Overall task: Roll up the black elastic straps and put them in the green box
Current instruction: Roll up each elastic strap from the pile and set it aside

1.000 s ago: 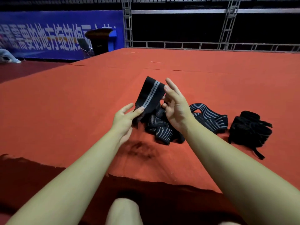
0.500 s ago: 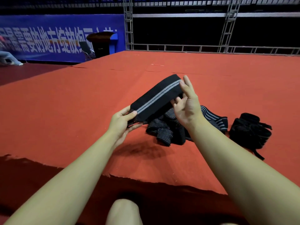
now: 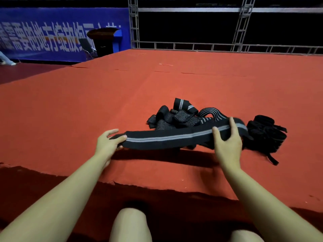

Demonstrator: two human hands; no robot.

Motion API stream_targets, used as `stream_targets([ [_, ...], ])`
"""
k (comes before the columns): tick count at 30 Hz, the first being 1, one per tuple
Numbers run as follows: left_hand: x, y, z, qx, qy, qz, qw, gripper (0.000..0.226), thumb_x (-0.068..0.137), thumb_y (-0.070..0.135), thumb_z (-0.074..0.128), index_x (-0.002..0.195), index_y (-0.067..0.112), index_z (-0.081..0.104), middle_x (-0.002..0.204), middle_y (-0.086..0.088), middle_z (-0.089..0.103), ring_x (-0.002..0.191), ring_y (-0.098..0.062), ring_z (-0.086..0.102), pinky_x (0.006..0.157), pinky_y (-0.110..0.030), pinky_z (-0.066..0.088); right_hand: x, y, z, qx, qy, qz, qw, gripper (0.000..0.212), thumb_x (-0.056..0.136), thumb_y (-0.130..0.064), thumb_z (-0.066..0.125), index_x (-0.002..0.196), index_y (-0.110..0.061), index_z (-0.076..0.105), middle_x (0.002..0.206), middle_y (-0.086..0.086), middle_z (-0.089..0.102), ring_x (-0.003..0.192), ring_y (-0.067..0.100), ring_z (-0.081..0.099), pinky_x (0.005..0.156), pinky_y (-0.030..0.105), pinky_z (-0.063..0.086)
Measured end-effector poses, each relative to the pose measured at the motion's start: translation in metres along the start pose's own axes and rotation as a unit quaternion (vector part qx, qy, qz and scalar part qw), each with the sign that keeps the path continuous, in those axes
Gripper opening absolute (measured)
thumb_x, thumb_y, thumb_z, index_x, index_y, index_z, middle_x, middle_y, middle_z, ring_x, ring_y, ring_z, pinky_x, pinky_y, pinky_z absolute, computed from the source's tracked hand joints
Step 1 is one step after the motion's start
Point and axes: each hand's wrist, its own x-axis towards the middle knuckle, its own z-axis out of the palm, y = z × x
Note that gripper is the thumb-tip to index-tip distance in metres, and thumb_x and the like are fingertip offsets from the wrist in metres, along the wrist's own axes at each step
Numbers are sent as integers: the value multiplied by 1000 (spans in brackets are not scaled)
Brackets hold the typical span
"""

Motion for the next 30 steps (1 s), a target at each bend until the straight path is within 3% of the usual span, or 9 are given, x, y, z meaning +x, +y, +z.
stream_targets([
  [3,-1,-15,-3,59,19,20,998,40,81,6,85,117,12,69,116,-12,65,81,-16,66,65,-25,58,-26,37,-10,-145,-22,10,989,71,95,-43,67,158,-27,37,117,23,70,111,40,64,100,49,47],
  [6,-1,-26,-5,123,20,47,991,37,80,7,86,113,14,70,112,-10,64,86,-22,63,80,-40,59,-43,56,-19,-287,-53,16,956,77,93,-55,62,159,-26,35,105,25,71,107,41,64,102,51,38],
  [11,5,-39,-3,296,31,78,951,36,77,12,87,110,17,73,117,-12,66,103,-27,62,95,-37,48,-49,75,-28,-418,-92,63,902,85,92,-74,43,161,-31,21,125,20,66,127,40,50,109,49,27],
  [14,5,-41,3,361,36,97,927,37,79,11,85,114,16,71,123,-13,56,113,-31,59,102,-38,43,-35,78,-33,-397,-81,112,907,81,91,-76,41,159,-35,25,149,25,48,145,39,30,114,51,21],
  [18,-1,-38,9,440,73,117,888,38,81,15,79,116,24,68,139,-7,45,135,-31,36,113,-42,33,-21,87,-51,-374,-29,125,919,76,90,-71,51,155,-35,37,165,22,18,151,39,16,115,56,20],
  [21,-10,-41,25,477,95,200,851,39,81,12,72,118,23,67,146,-9,45,141,-32,31,119,-47,25,-17,89,-56,-368,19,87,925,71,90,-60,62,152,-31,43,170,12,-4,154,44,4,116,61,19],
  [23,-17,-43,45,482,61,244,839,37,87,21,68,124,19,66,146,-9,50,141,-30,36,122,-48,24,-20,82,-50,-378,26,28,925,64,92,-56,62,149,-30,48,171,9,-4,155,42,2,116,62,19],
  [26,-31,-47,79,521,-48,228,821,57,99,51,52,147,20,50,162,-7,37,152,-25,26,128,-44,11,-31,73,-31,-435,-79,-41,896,60,97,-61,46,149,-32,48,172,3,9,158,30,3,122,55,8],
  [30,-48,-57,108,586,-133,172,781,89,95,78,28,165,26,11,173,-6,0,159,-21,-1,128,-42,-3,-40,72,-10,-436,-244,4,866,72,98,-71,31,160,-34,26,173,-1,4,159,24,-1,126,54,0],
])
